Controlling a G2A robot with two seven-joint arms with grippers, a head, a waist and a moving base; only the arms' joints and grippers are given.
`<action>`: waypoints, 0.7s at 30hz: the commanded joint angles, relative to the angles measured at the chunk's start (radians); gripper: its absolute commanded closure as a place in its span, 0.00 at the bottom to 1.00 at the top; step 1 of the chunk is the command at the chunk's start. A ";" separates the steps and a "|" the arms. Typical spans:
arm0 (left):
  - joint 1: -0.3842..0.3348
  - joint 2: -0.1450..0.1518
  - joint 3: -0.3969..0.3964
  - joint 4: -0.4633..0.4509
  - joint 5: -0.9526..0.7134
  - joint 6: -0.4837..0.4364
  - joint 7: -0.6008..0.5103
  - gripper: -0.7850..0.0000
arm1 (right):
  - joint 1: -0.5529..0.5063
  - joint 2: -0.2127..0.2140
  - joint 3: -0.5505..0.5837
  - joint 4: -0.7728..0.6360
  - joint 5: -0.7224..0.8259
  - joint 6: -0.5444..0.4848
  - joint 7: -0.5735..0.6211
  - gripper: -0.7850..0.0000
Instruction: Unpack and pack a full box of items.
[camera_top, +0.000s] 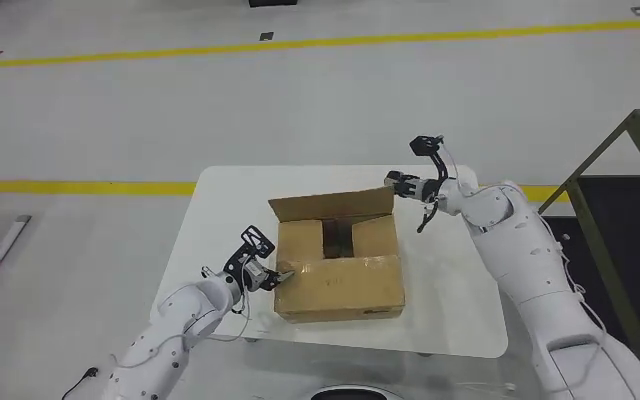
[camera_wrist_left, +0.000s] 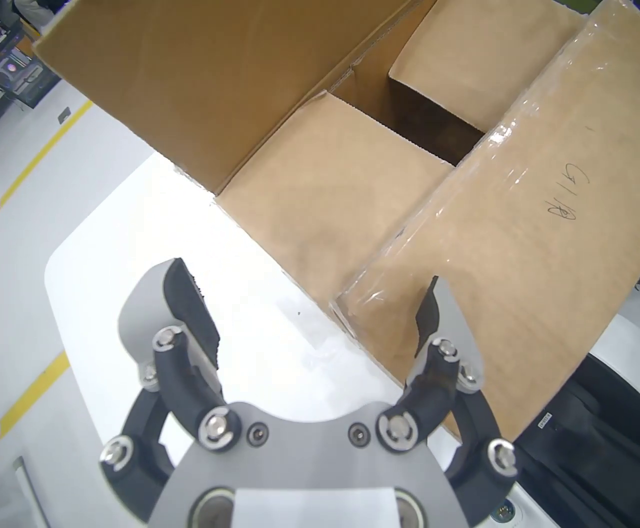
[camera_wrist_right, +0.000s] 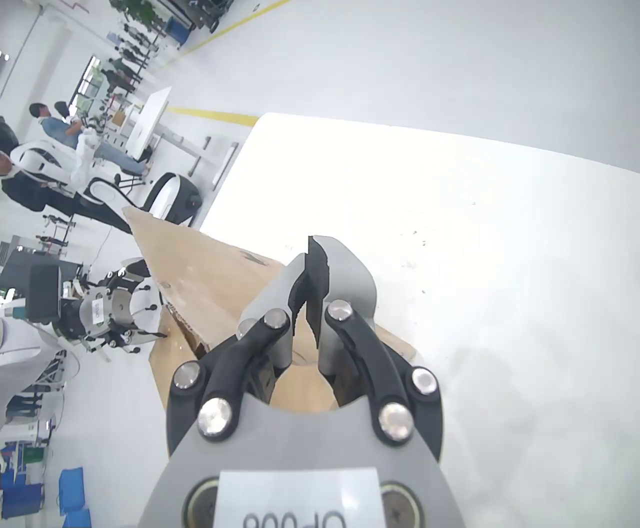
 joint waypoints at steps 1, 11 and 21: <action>0.001 -0.001 -0.001 0.002 0.001 0.007 -0.003 0.00 | -0.012 0.004 0.004 -0.020 0.003 -0.014 0.021 1.00; 0.011 -0.006 -0.020 -0.001 -0.029 0.033 -0.025 0.00 | -0.126 0.035 0.023 -0.205 -0.047 0.030 0.142 1.00; 0.033 -0.004 -0.042 -0.013 -0.022 0.027 -0.027 0.00 | -0.235 0.046 0.016 -0.363 -0.004 0.021 0.175 1.00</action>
